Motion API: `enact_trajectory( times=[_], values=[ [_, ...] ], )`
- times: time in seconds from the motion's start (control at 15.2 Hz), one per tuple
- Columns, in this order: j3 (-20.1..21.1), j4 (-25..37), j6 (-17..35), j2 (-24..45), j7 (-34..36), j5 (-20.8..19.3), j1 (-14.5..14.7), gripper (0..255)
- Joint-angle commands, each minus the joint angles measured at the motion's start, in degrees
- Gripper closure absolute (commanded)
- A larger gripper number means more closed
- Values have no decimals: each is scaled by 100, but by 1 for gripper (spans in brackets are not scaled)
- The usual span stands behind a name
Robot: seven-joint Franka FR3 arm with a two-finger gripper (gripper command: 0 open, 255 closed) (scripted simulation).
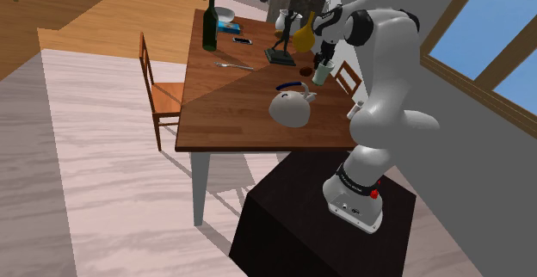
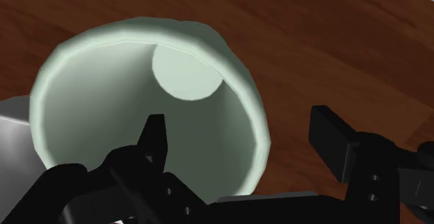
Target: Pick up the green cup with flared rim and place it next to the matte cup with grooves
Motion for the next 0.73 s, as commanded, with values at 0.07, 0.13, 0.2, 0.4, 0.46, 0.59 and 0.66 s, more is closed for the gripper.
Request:
enact_trajectory(
  times=[0.07, 0.13, 0.2, 0.4, 0.46, 0.59, 0.66],
  values=[
    [0, 0, 1, 0, 0, 0, 0, 0],
    [0, 3, -1, 1, 0, 0, 0, 0],
    [-17, 9, -118, -110, 11, -22, 18, 0],
    [-59, 79, -466, -392, 42, -81, 63, 0],
    [-59, 79, -466, -392, 42, -81, 63, 0],
    [-59, 79, -466, -392, 42, -81, 63, 0],
    [-59, 79, -466, -392, 42, -81, 63, 0]
  ],
)
